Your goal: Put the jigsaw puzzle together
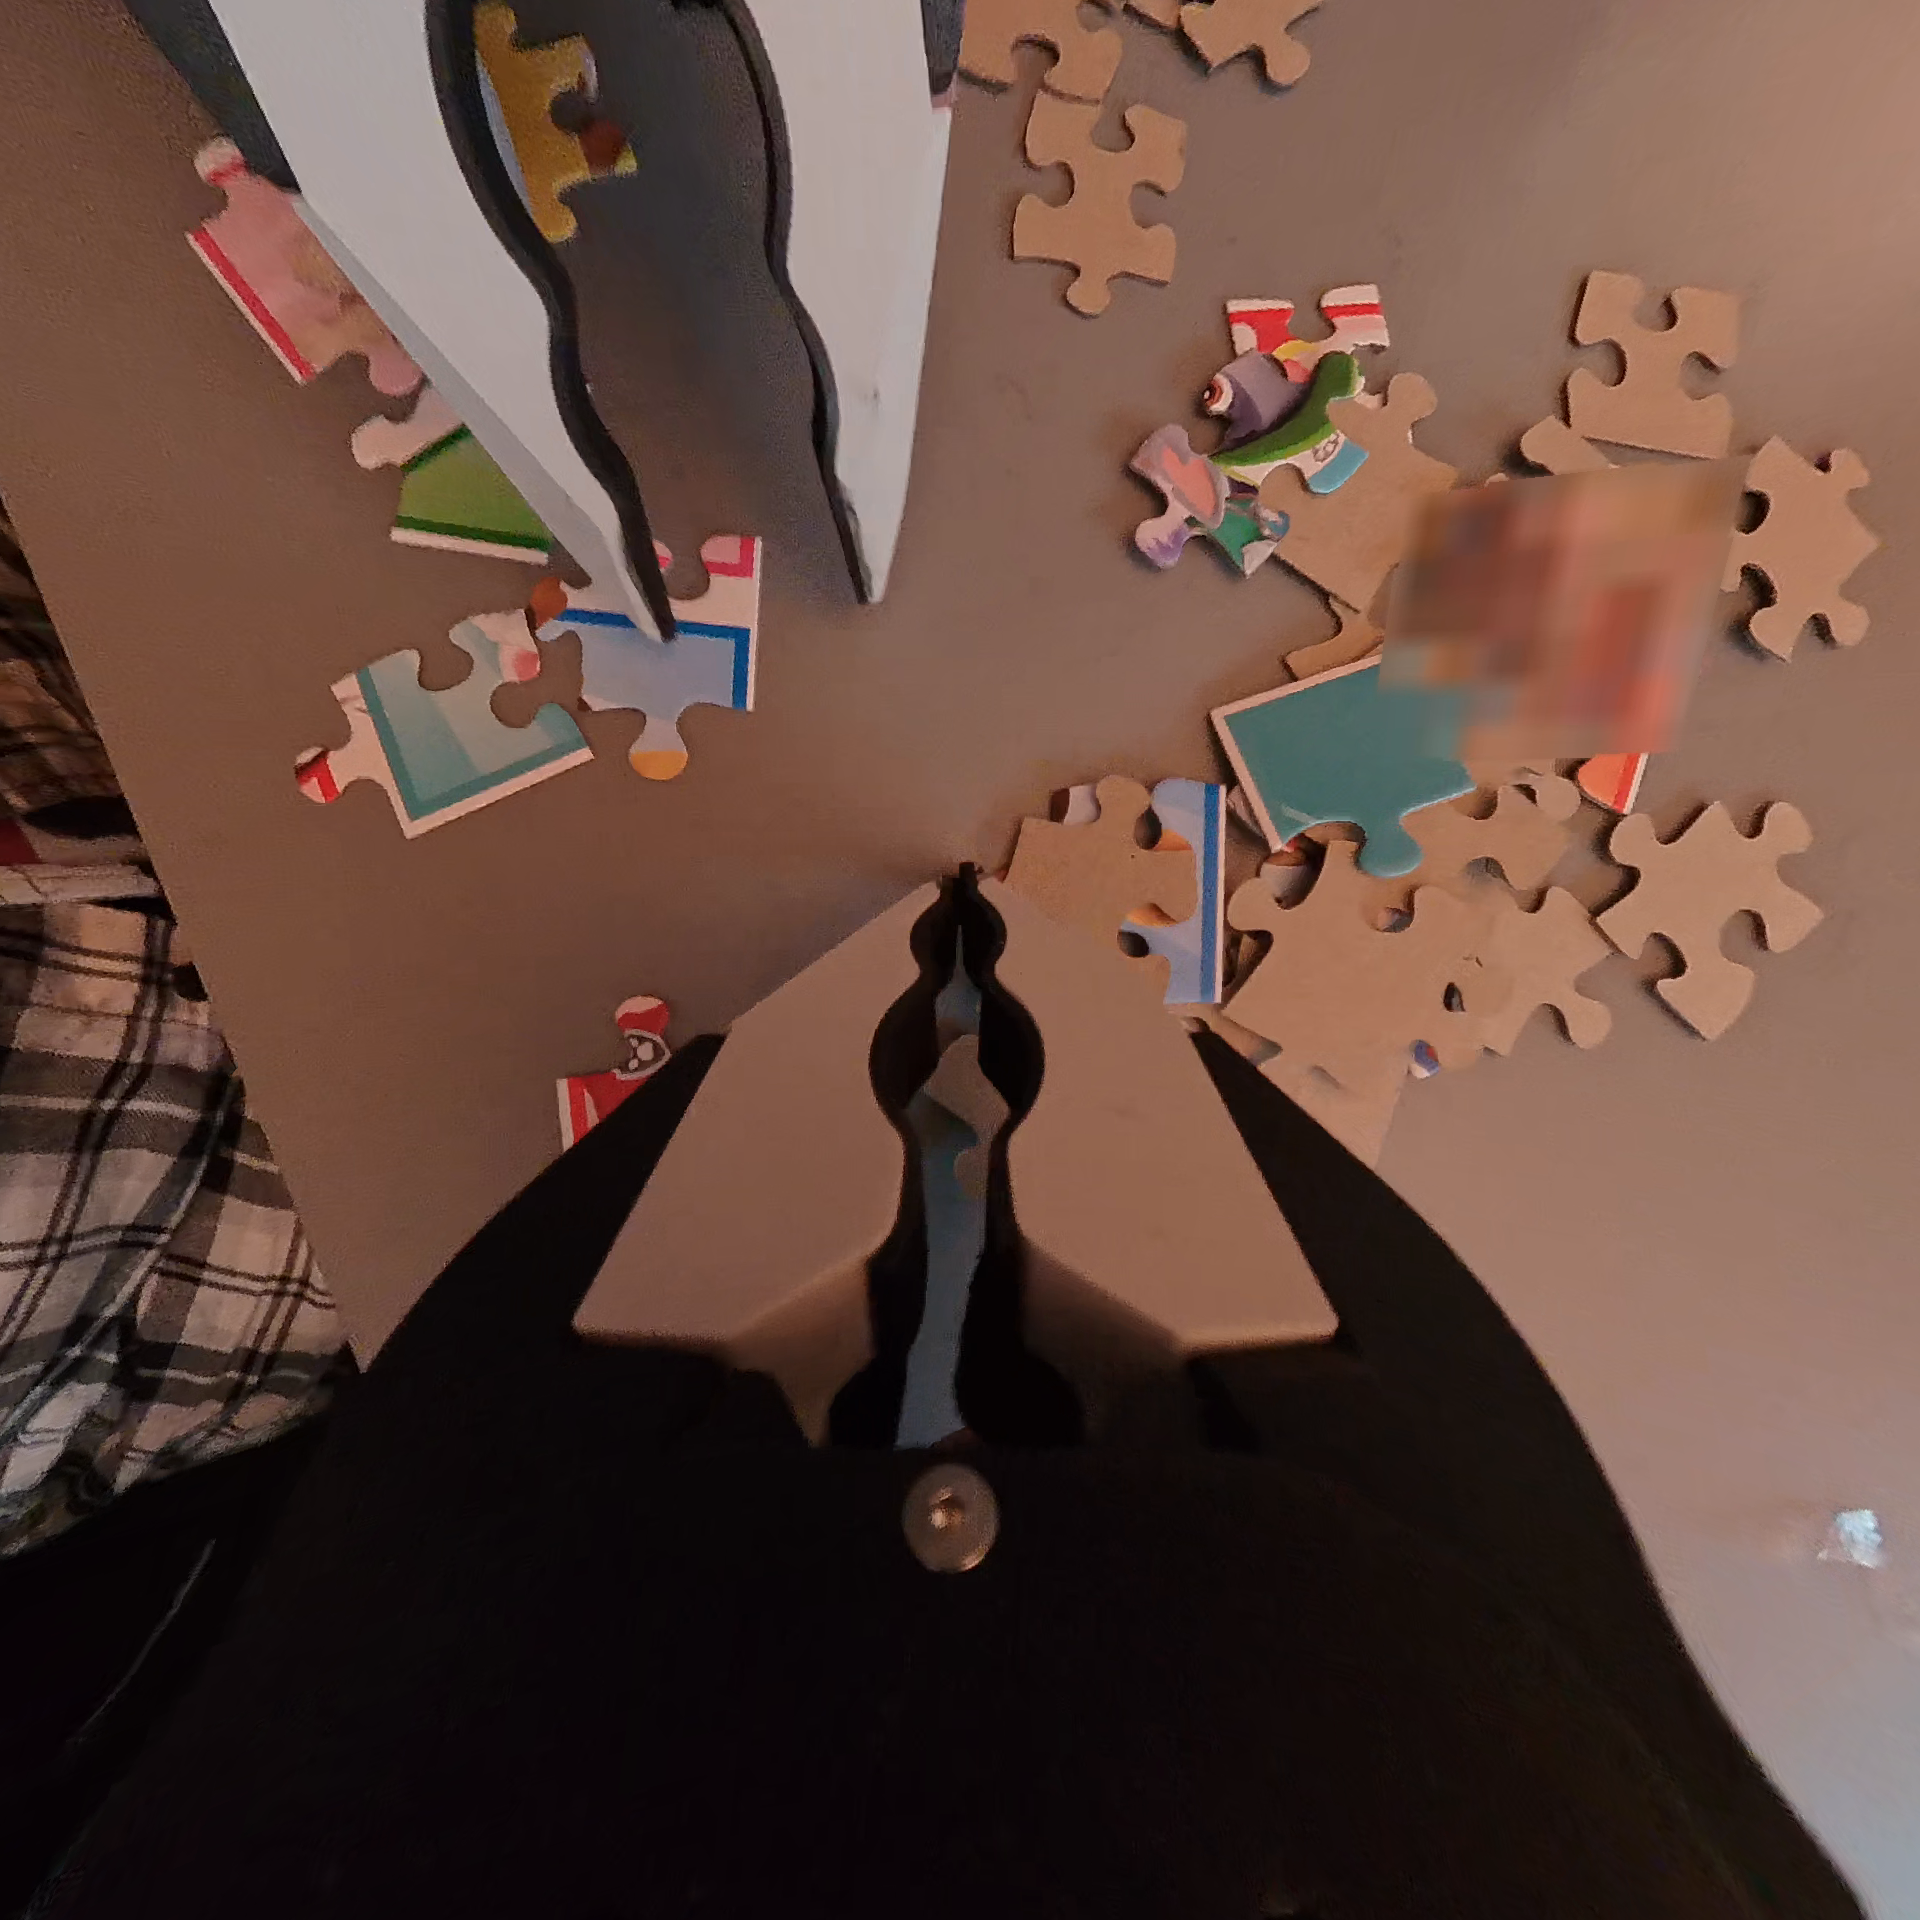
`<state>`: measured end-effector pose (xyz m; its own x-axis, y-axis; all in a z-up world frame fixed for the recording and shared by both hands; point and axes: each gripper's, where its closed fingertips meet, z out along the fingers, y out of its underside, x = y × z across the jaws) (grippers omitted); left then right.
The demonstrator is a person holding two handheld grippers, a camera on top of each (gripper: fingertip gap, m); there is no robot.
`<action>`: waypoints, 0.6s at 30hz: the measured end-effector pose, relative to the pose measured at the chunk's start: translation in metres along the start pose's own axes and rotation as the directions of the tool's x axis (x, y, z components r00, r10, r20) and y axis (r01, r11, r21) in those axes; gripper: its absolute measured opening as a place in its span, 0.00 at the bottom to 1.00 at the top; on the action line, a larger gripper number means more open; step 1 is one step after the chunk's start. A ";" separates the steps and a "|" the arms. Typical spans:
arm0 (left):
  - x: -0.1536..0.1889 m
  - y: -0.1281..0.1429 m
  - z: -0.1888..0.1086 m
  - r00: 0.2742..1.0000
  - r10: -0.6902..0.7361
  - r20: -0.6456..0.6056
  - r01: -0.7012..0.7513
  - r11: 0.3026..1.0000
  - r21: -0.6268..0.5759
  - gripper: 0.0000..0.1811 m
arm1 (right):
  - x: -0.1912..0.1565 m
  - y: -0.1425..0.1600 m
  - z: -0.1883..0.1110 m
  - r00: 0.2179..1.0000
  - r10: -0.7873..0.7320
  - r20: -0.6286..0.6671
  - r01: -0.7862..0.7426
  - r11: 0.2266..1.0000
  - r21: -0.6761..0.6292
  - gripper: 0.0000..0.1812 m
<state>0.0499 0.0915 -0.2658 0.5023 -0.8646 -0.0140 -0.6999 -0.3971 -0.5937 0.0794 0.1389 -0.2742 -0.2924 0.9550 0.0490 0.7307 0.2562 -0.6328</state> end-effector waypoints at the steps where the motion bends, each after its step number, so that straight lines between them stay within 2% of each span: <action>1: -0.002 -0.003 0.001 1.000 0.010 0.013 -0.010 1.000 0.009 0.18 | -0.001 0.000 -0.001 1.000 0.007 0.003 -0.007 1.000 0.006 0.00; 5: -0.014 -0.008 0.005 0.997 0.043 0.067 -0.043 0.999 -0.008 0.19 | 0.011 -0.001 -0.012 0.996 0.014 -0.087 -0.012 1.000 0.019 0.19; 7: -0.018 -0.011 0.008 0.996 0.056 0.073 -0.055 0.998 -0.017 0.19 | 0.013 0.008 -0.009 0.994 -0.014 -0.111 0.011 1.000 -0.027 0.22; 9: -0.022 -0.012 0.013 0.995 0.067 0.072 -0.065 0.997 -0.035 0.20 | 0.012 0.007 -0.006 0.995 0.001 -0.098 -0.001 1.000 -0.007 0.19; 11: -0.025 -0.014 0.016 0.995 0.066 0.069 -0.063 0.997 -0.039 0.20 | 0.016 0.007 -0.006 0.992 -0.010 -0.126 0.009 1.000 -0.004 0.11; 15: -0.027 -0.018 0.018 0.994 0.073 0.076 -0.072 0.997 -0.018 0.21 | 0.010 0.001 -0.009 0.996 0.001 -0.093 0.005 0.998 0.058 0.00; 18: -0.027 -0.022 0.020 0.987 0.122 0.107 -0.122 0.992 -0.011 0.21 | 0.008 0.001 -0.010 0.997 0.022 -0.069 -0.016 0.997 0.077 0.00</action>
<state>0.0619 0.1298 -0.2682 0.4646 -0.8685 -0.1729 -0.7616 -0.2923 -0.5784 0.0840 0.1482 -0.2668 -0.2332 0.9684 0.0884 0.6857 0.2282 -0.6912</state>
